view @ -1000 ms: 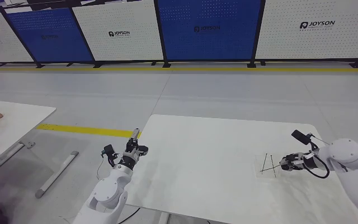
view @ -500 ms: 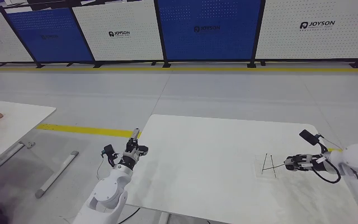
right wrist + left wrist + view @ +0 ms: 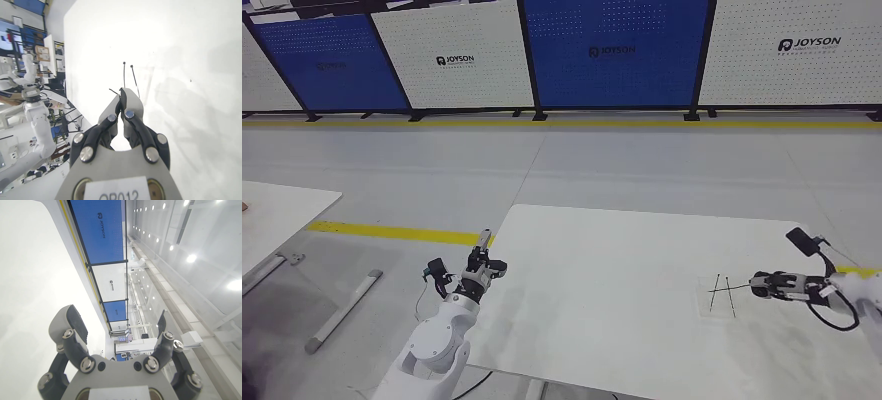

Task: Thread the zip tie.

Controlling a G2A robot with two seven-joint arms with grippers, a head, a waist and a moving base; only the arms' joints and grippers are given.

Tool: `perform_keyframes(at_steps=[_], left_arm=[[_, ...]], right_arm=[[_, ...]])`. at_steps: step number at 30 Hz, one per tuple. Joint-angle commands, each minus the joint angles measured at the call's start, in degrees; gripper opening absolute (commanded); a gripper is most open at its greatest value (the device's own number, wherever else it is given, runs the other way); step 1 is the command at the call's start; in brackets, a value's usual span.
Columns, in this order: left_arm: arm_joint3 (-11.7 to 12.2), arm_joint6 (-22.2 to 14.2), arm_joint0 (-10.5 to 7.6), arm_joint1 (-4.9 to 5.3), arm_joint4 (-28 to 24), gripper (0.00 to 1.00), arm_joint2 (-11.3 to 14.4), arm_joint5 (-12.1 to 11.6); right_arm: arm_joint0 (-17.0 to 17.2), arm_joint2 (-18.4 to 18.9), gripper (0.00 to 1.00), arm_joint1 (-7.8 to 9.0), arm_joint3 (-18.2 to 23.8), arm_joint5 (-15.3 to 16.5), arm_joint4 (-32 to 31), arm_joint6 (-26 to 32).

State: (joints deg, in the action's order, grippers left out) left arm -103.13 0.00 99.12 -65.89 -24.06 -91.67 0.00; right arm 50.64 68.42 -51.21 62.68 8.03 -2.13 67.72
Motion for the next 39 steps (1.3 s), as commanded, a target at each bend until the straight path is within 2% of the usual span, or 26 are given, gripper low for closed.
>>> perform_keyframes(at_steps=[1, 3, 6, 9, 21, 23, 25, 27, 31, 36, 39], left_arm=[[0.0, 0.0, 0.00, 0.00, 0.0, 1.00, 0.0, 0.0], [0.0, 0.0, 0.00, 0.00, 0.0, 1.00, 0.0, 0.0], [0.0, 0.0, 0.00, 0.00, 0.0, 1.00, 0.0, 0.0], [0.0, 0.0, 0.00, 0.00, 0.0, 1.00, 0.0, 0.0], [0.0, 0.0, 0.00, 0.00, 0.0, 1.00, 0.0, 0.0], [0.0, 0.0, 0.00, 0.00, 0.0, 1.00, 0.0, 0.0], [0.0, 0.0, 0.00, 0.00, 0.0, 1.00, 0.0, 0.0], [0.0, 0.0, 0.00, 0.00, 0.0, 1.00, 0.0, 0.0], [0.0, 0.0, 0.00, 0.00, 0.0, 1.00, 0.0, 0.0], [0.0, 0.0, 0.00, 0.00, 0.0, 1.00, 0.0, 0.0], [0.0, 0.0, 0.00, 0.00, 0.0, 1.00, 0.0, 0.0]], right_arm=[[3.4, 3.8, 0.00, 0.83, 3.0, 3.9, 3.3, -1.1], [7.1, 7.0, 0.00, 1.52, 5.7, 7.5, 7.2, -0.7], [12.7, 11.1, 0.00, 2.44, 9.9, 10.5, 11.3, -0.3], [15.6, 11.8, 0.00, 2.76, 11.8, 9.4, 13.5, 2.4], [15.6, 11.8, 0.00, 2.76, 11.8, 9.4, 13.5, 2.4], [16.1, 11.9, 0.00, 2.67, 11.9, 9.2, 13.5, 0.0], [17.3, 11.9, 0.00, 2.44, 12.7, 11.4, 17.4, -0.4], [18.0, 13.0, 0.00, 2.28, 13.9, 11.4, 21.7, -0.1], [19.7, 12.8, 0.00, 1.42, 17.2, 11.4, 25.1, 0.5], [20.2, 9.8, 0.00, -0.39, 19.7, 11.4, 23.0, -2.0], [20.1, 8.9, 0.00, -1.10, 19.6, 11.4, 22.5, -3.2]])
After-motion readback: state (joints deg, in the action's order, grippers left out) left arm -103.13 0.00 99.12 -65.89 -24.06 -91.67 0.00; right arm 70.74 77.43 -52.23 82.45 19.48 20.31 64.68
